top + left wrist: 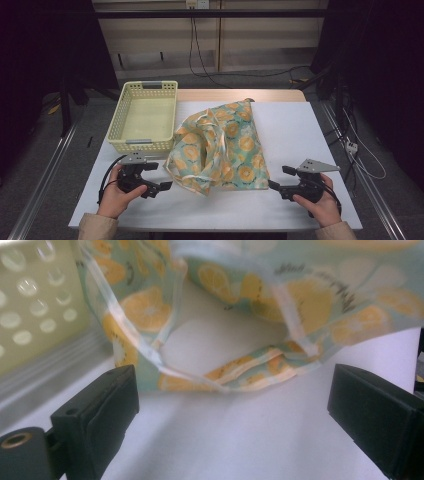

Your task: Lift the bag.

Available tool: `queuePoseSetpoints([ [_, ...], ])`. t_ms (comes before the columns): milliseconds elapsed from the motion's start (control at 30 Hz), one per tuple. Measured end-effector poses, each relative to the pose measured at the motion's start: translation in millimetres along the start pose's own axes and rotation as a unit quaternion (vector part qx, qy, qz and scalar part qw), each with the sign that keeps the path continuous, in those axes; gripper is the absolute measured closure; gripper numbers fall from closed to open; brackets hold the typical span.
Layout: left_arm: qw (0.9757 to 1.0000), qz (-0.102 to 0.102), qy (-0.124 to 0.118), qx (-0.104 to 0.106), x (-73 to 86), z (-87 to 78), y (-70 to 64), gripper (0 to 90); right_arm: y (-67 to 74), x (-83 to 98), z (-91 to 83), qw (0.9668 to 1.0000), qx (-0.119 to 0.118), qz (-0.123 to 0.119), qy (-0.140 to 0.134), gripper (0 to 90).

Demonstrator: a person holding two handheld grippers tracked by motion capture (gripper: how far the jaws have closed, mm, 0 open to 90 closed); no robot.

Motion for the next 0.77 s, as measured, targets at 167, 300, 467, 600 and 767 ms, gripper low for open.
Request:
queuePoseSetpoints([
  [167,0.9996,-0.015,-0.003,-0.021,10.8,2.9,13.3,6.2,-2.1,6.0,-1.0,0.9999,0.013,-0.006,0.008,18.7],
  [300,0.9987,-0.018,-0.005,-0.047,17.6,2.7,21.3,6.4,-6.6,13.1,-0.7,0.9986,0.037,-0.029,0.025,18.1],
  [467,0.9984,-0.014,0.004,-0.055,24.6,3.9,24.0,6.4,-9.8,21.8,3.3,0.9971,0.042,-0.032,0.054,16.1],
  [600,0.9984,-0.008,0.005,-0.055,26.1,5.1,24.1,6.4,-10.3,20.9,2.9,0.9975,0.04,-0.03,0.051,16.1],
  [767,0.9972,0.011,0.01,-0.073,27.9,8.8,25.9,6.4,-13.3,23.3,5.0,0.9973,0.038,-0.015,0.061,14.9],
])
Point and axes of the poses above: each handheld gripper's, and its own axes: z roughly forward along the jaws, x roughly out of its underside, y roughly to its left, the point moved 9 cm from there along z, roughly forward along the jaws, and after that the axes turned 10 degrees about -x, right-handed, at the moved point
